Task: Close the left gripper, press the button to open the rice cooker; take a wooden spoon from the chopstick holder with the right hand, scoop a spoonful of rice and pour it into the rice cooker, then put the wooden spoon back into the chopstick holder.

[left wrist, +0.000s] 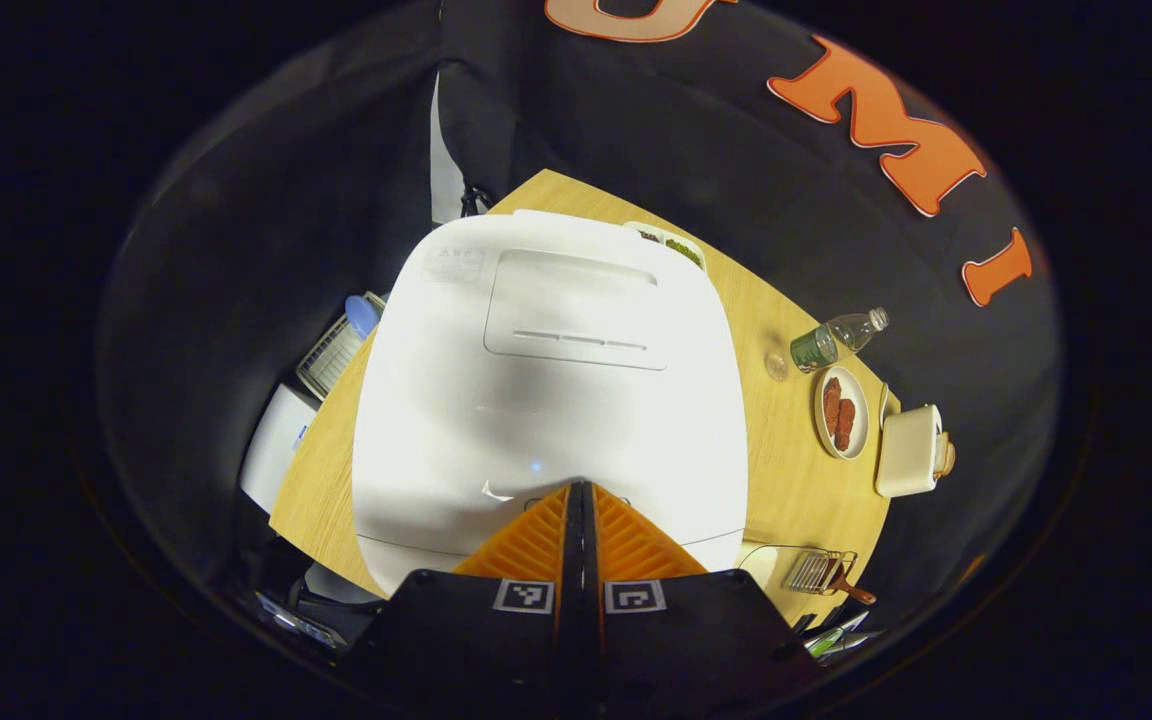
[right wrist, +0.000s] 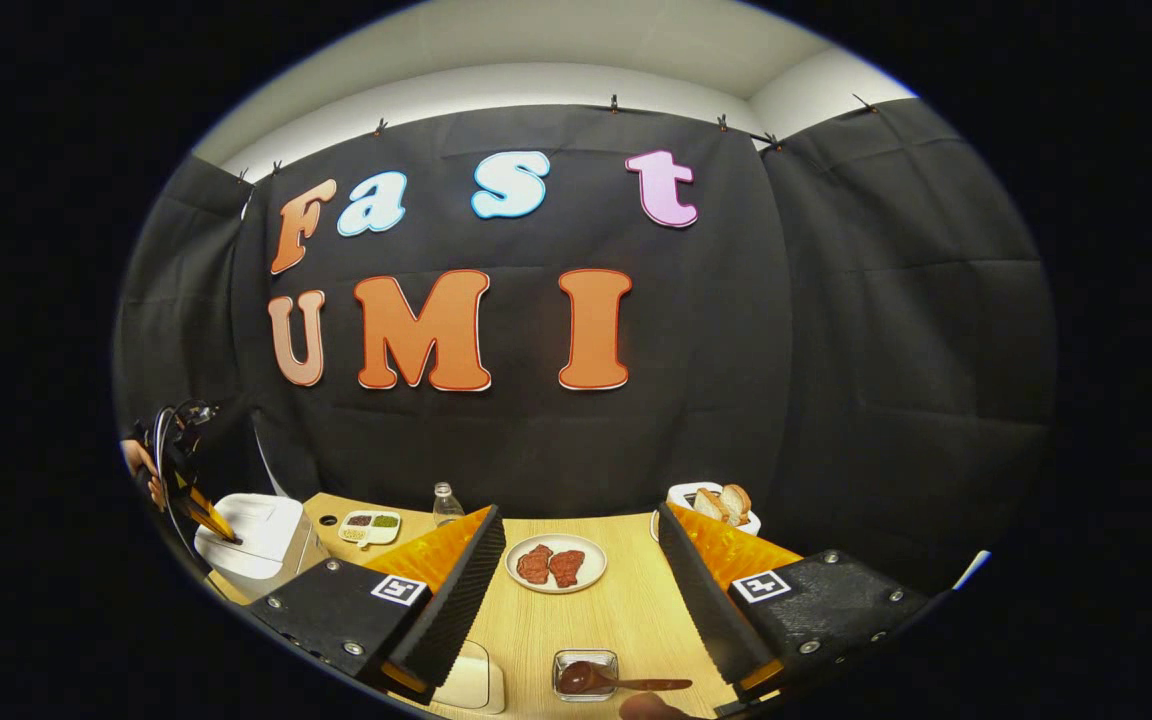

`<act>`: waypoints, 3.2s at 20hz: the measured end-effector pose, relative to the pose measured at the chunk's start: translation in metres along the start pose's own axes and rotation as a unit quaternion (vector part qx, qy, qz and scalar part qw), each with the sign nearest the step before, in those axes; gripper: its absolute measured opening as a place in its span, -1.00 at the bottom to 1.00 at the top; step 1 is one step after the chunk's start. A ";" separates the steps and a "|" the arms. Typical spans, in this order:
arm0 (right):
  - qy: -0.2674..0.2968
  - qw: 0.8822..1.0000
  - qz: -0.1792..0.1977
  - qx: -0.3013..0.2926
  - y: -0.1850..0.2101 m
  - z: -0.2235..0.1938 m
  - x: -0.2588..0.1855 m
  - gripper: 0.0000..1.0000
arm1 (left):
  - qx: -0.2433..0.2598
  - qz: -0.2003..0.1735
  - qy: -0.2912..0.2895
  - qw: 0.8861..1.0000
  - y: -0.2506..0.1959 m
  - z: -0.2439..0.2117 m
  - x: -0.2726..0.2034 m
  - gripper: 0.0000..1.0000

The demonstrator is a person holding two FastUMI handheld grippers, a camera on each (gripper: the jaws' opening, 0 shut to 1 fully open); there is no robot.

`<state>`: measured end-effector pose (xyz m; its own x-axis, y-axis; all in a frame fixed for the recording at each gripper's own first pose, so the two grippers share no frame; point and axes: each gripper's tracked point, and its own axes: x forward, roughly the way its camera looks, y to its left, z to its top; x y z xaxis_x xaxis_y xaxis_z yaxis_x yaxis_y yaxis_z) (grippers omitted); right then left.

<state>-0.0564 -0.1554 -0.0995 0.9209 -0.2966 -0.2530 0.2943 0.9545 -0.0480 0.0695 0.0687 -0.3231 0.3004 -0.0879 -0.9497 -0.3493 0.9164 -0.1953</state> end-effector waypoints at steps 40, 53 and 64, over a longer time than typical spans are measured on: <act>0.188 0.980 -0.008 0.069 -0.051 -0.179 0.004 0.90 | 0.144 0.036 -0.523 0.840 -0.089 0.052 -0.235 0.38; 0.204 0.955 -0.026 0.212 -0.050 -0.246 0.004 0.88 | 0.168 0.041 -0.538 0.825 -0.122 0.016 -0.238 0.84; 0.203 0.950 -0.008 0.238 -0.029 -0.252 0.033 -0.08 | 0.165 0.066 -0.525 0.832 -0.103 0.003 -0.232 0.89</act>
<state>-0.0991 -0.1851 -0.3500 0.7697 -0.1824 -0.6118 0.4783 0.7995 0.3633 0.0386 -0.0036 -0.0818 0.9492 0.2530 -0.1870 -0.2300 0.9636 0.1362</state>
